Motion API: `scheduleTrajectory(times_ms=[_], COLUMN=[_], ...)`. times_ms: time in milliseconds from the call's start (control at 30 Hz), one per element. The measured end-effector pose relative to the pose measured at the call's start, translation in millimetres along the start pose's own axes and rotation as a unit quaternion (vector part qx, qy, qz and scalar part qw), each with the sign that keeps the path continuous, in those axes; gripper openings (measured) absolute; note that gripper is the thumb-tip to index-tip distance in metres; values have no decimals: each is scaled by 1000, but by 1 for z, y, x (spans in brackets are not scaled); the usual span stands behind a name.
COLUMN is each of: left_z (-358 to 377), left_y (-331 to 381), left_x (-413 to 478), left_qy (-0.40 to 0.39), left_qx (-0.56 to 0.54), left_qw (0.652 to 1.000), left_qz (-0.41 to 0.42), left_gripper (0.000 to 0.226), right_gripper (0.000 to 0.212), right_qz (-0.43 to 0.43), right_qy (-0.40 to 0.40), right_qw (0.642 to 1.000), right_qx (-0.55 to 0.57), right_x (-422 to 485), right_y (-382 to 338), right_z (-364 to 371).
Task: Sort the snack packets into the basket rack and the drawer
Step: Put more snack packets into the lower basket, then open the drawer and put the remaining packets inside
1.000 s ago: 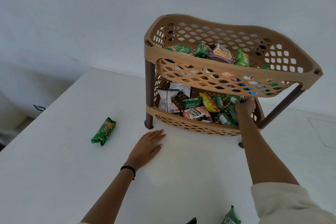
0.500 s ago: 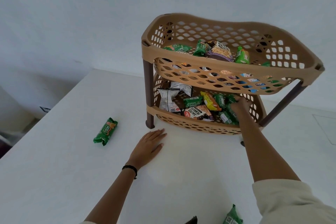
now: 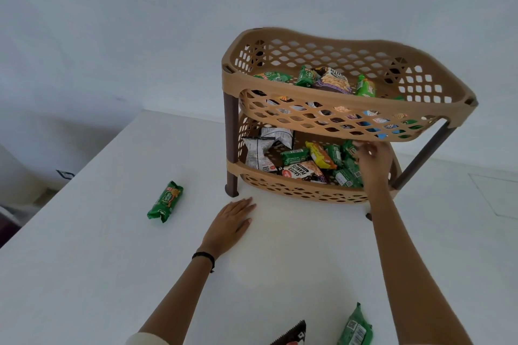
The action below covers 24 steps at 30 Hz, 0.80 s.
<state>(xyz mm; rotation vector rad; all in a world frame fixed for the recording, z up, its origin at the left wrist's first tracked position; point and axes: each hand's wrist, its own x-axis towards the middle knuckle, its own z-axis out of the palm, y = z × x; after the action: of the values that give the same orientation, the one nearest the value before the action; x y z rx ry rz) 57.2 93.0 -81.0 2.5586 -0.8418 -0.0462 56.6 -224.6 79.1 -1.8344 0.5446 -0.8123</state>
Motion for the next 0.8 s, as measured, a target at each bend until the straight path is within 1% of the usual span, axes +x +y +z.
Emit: scheduleTrajectory(times_ms=[67, 100, 200, 267, 467, 667, 800], left_z=[-1, -2, -3, -4, -4, -3, -3], left_y=[1, 2, 3, 5, 7, 4, 0], left_x=[-1, -2, -7, -13, -29, -56, -74], left_qy=[3, 5, 9, 16, 35, 33, 26], left_qx=[-2, -3, -2, -6, -11, -11, -1], left_qw=[1000, 1000, 1000, 1000, 999, 999, 1000], left_qz=[1, 2, -1, -5, -18, -12, -9], left_gripper=[46, 45, 45, 45, 43, 43, 43], right_gripper=[23, 24, 23, 24, 38, 35, 31], right_qz=[1, 15, 57, 71, 121, 93, 77], right_qy=[-13, -18, -40, -56, -135, -204, -230], right_qw=[996, 994, 982, 977, 969, 967, 965], right_qx=[85, 110, 176, 193, 169, 119, 101], right_x=[-30, -46, -96, -130, -219, -283, -314], right_y=[-11, -16, -25, -31, -37, -47, -49], right_z=[-8, -11, -17, -16, 1, 19, 23])
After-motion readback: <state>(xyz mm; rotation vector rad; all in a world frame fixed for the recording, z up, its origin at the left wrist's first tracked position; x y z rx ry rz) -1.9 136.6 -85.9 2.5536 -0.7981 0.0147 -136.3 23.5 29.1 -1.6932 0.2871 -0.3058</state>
